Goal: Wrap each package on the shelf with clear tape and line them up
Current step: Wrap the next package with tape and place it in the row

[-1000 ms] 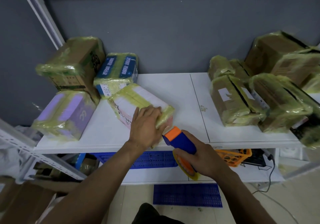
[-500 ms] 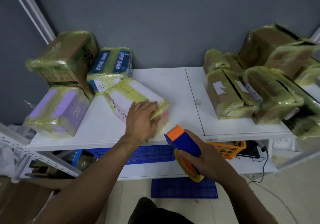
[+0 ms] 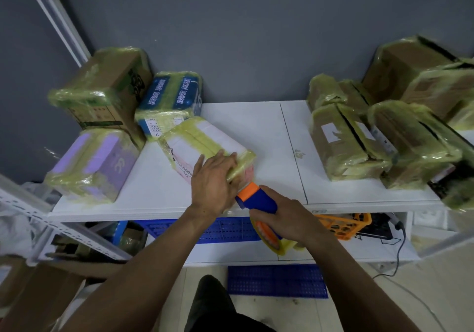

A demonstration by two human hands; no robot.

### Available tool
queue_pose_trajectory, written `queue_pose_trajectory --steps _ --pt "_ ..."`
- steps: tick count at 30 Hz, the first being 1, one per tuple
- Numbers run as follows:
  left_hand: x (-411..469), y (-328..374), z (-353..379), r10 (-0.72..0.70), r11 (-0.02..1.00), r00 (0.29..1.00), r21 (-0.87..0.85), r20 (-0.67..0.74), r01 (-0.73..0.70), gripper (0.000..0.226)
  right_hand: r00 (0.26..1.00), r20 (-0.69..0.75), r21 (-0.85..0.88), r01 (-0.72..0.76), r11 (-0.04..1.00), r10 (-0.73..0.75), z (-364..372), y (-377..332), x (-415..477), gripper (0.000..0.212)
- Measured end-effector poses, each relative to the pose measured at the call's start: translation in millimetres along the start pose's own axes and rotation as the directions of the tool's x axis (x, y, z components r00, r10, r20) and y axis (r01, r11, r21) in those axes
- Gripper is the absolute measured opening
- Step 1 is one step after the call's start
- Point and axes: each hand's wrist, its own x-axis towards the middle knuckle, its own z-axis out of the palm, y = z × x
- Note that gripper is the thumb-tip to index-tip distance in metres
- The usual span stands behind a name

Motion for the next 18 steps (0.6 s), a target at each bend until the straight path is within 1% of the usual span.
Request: queue_pose_trajectory --steps 2,5,8,12,14,18 --pt "-0.9 -1.9 1.6 0.002 1.000 1.000 -0.005 -0.006 -0.002 0.046 1.000 0.014 -0.007 -0.014 1.000 0.015 0.0 -1.3 5.2 0.041" --pt "-2.3 -3.1 2.1 0.027 0.999 1.000 -0.021 0.002 -0.027 0.046 0.999 0.022 -0.030 -0.026 0.999 0.027 -2.2 -4.0 11.8 0.034" --pt "-3.7 -6.8 0.0 0.080 0.994 0.997 -0.068 -0.001 -0.080 0.040 0.999 0.026 -0.075 -0.036 0.997 0.038 -8.9 -9.1 19.6 0.035" --pt "-4.1 -5.4 -2.4 0.089 0.993 0.996 -0.082 -0.002 -0.089 0.031 0.998 0.021 -0.115 -0.048 0.992 0.051 -18.3 -14.5 28.6 0.028" --pt "-4.1 -4.2 -2.8 0.098 0.993 0.995 -0.064 0.005 -0.097 0.029 0.999 0.007 -0.147 -0.048 0.988 0.049 -18.6 -15.2 29.1 0.032" --pt "-3.2 -4.4 -4.9 0.122 0.992 0.992 -0.018 0.015 -0.122 0.036 0.999 -0.009 -0.176 -0.043 0.983 0.042 -14.2 -16.6 26.8 0.042"
